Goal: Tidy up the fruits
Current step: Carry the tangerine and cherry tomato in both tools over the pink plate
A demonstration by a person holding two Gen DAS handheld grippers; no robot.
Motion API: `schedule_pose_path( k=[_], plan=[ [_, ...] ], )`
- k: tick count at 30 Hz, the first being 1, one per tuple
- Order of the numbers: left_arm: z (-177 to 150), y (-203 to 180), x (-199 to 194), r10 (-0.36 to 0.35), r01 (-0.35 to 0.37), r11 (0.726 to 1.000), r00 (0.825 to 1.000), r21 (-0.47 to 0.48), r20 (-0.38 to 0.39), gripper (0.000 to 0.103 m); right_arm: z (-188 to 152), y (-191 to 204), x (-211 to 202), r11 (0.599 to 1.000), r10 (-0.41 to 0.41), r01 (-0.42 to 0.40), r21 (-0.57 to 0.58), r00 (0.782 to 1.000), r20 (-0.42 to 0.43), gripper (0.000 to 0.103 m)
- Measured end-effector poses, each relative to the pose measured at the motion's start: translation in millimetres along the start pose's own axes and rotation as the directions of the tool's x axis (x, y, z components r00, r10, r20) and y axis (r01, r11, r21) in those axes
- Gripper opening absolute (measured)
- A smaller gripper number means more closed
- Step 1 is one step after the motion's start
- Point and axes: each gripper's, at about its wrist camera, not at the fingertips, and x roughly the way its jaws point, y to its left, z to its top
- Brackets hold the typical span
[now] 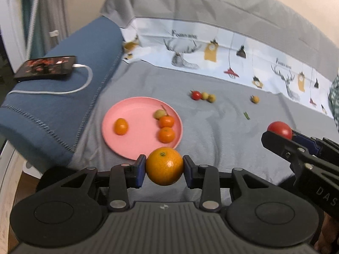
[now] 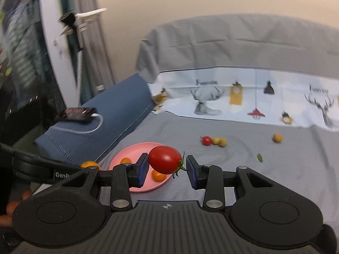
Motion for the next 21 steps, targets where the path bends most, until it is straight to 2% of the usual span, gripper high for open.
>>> schedule_pose_path(
  k=[9,21],
  plan=[
    [-17,20,-35,-0.031,0.036,0.997,0.996,-0.063,0.082,0.041,-6,39,-24,0.995,-0.005,0.007,-0.102,1.0,0.015,0.04],
    [-22,23,-47,-0.056,0.065,0.995,0.991,-0.076,0.119,0.041,-7,52,-32,0.99,-0.015,0.016,-0.137,1.0,0.013,0.04]
  ],
)
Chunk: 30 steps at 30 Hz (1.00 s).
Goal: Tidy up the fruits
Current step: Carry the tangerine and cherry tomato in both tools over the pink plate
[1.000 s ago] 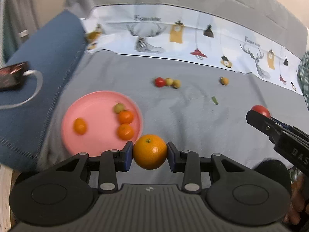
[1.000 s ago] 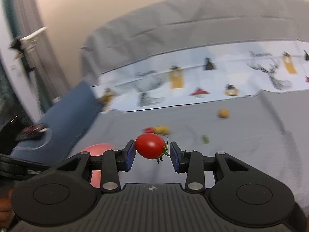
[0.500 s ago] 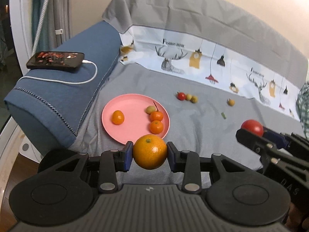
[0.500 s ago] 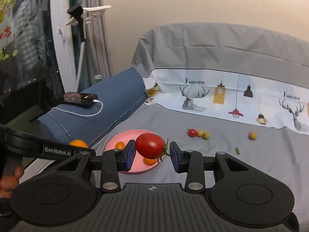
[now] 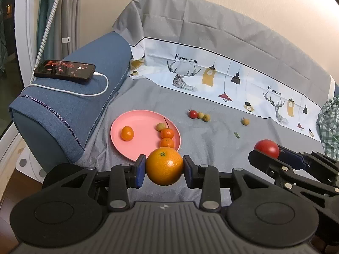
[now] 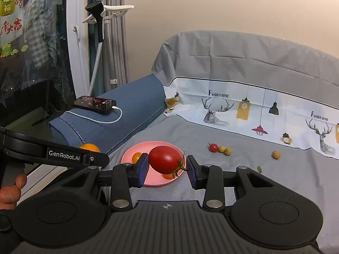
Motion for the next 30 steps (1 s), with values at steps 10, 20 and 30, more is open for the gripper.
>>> schedule_pose_path(
  k=[10,20,30],
  plan=[
    [0,4,6,-0.008,0.008,1.0,1.0,-0.012,-0.014,0.041,0,0,6,1.0,0.006,-0.006,-0.002,1.0,-0.027,0.04],
    [0,9,20,-0.023,0.022,0.999,0.999,-0.023,-0.042,0.041,-1,-2,18,1.0,-0.004,0.004,0.001,0.998,-0.07,0.04],
    [21,26,37,0.003,-0.006,0.998,0.999,-0.069,-0.038,0.041,10,-6,41,0.999,-0.038,0.038,-0.011,0.996,-0.079,0.029]
  ],
)
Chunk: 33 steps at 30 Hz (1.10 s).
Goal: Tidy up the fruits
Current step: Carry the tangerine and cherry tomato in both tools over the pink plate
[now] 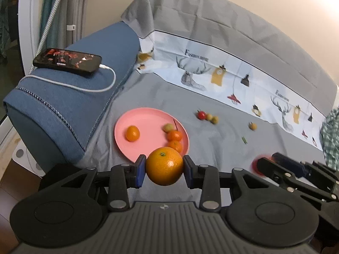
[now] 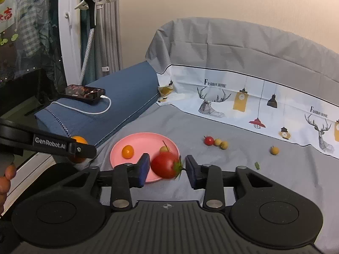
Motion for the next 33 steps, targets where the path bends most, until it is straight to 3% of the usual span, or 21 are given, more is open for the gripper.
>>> schedule_pose_path(
  k=[3,5,8,11,15,18,21,23,25,29,33],
  plan=[
    [11,2,8,0.012,-0.012,1.0,1.0,-0.005,0.005,0.041,5,-2,12,1.0,-0.012,0.012,0.008,1.0,-0.007,0.026],
    [18,3,18,0.01,-0.01,1.0,1.0,0.008,0.012,0.041,7,0,24,1.0,-0.023,0.023,-0.018,1.0,0.0,0.011],
    [29,11,39,0.02,-0.02,1.0,1.0,-0.021,-0.006,0.041,7,0,68,0.992,-0.068,0.066,-0.108,0.998,-0.012,0.011],
    [33,21,50,0.067,-0.066,0.998,0.998,-0.017,0.011,0.041,0,-20,99,0.995,-0.092,0.09,-0.032,0.995,-0.037,0.011],
    [38,37,74,0.086,-0.089,0.995,0.994,-0.048,-0.061,0.041,-27,-44,142,0.994,-0.095,0.102,0.031,0.978,-0.184,0.011],
    [43,39,90,0.111,-0.115,0.992,0.99,-0.047,-0.082,0.041,-34,-66,159,0.986,-0.111,0.136,0.096,0.966,-0.232,0.011],
    [52,34,106,0.119,-0.123,0.992,0.989,-0.038,-0.092,0.041,-30,-90,170,0.975,-0.115,0.156,0.16,0.963,-0.242,0.023],
    [57,30,115,0.117,-0.121,0.992,0.988,-0.037,-0.097,0.041,-24,-102,179,0.97,-0.144,0.183,0.162,0.963,-0.227,0.043],
    [61,25,126,0.113,-0.117,0.993,0.988,-0.033,-0.109,0.041,-16,-111,195,0.967,-0.177,0.209,0.146,0.962,-0.206,0.05],
    [66,15,146,0.105,-0.109,0.994,0.985,-0.029,-0.137,0.041,-1,-125,245,0.969,-0.199,0.223,0.104,0.959,-0.202,0.053],
    [70,9,162,0.098,-0.103,0.994,0.982,-0.028,-0.16,0.041,10,-124,292,0.984,-0.136,0.156,0.085,0.97,-0.203,0.053]
  ],
)
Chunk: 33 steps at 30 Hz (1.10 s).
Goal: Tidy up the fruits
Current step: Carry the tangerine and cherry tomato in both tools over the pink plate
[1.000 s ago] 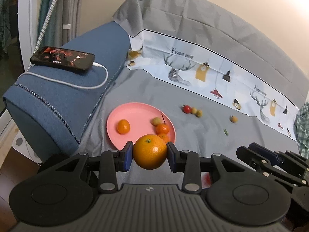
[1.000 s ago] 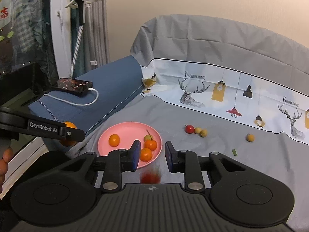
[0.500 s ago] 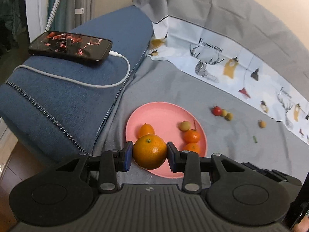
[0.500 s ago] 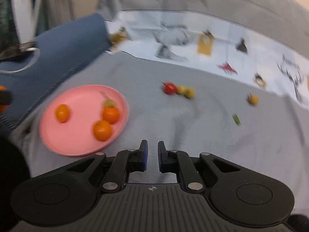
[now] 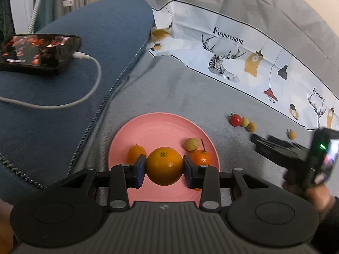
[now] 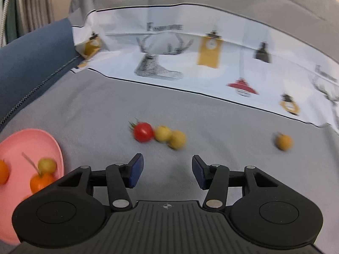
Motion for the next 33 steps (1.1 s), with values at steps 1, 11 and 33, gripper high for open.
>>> schedule_pose_path(
  k=[1,11,33],
  plan=[
    [2,-1,3,-0.001,0.001,1.0,1.0,0.0,-0.005,0.041,3,3,9,1.0,0.02,-0.02,-0.008,1.0,0.0,0.053],
    [15,-2,17,0.004,-0.004,1.0,1.0,0.006,-0.008,0.041,20,19,82,0.999,0.02,-0.019,0.028,1.0,-0.023,0.043],
    [-61,3,-64,-0.005,0.004,0.999,1.0,0.052,0.021,0.041,-65,50,-158,0.99,0.14,-0.141,0.02,0.989,0.043,0.032]
  ],
)
